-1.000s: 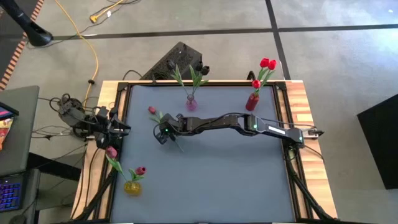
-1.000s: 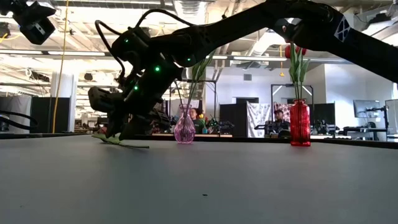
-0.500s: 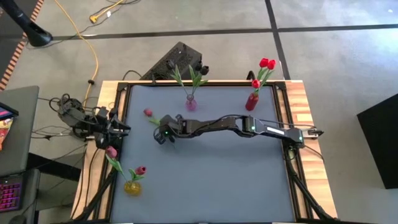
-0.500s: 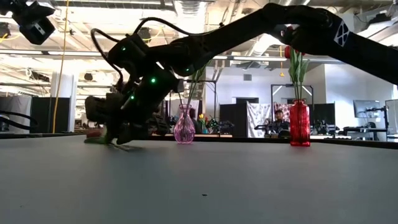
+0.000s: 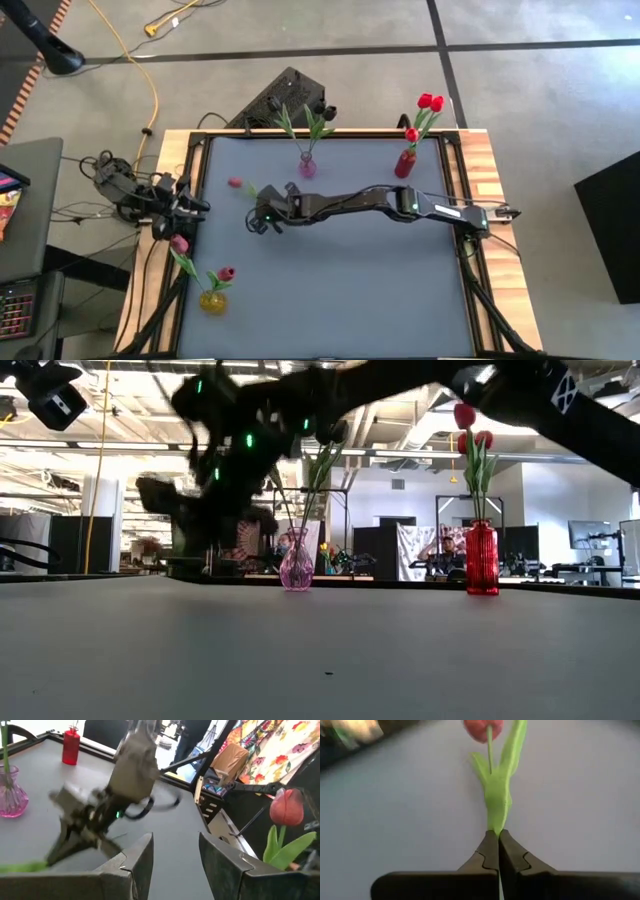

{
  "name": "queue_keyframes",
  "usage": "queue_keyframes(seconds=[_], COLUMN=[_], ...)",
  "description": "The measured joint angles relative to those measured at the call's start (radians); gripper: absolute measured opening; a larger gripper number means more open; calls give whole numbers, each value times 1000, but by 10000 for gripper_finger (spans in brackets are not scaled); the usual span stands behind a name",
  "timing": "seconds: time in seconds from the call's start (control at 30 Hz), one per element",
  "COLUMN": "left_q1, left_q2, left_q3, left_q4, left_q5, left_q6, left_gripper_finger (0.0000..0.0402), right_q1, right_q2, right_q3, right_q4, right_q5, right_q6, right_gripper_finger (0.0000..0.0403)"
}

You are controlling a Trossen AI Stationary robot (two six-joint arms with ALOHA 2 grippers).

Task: Sort flowers into vase by color
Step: Put the dark red flower into the yellow vase

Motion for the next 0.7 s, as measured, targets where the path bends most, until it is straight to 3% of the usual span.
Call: queue_keyframes(seconds=[0.33, 0.7], left_q1=[0, 0], left_q2=[0, 0], left_q3=[0, 0], left_q4=[-8, -8], left_q5=[5, -36], left_q6=[-2, 22], left_gripper_finger=[146, 146], right_q1=[13, 26], right_q2=[-108, -131], right_q3=[2, 3], right_q4=[-162, -189], right_q5=[294, 405], right_q6=[-26, -24], right_gripper_finger=[18, 18])
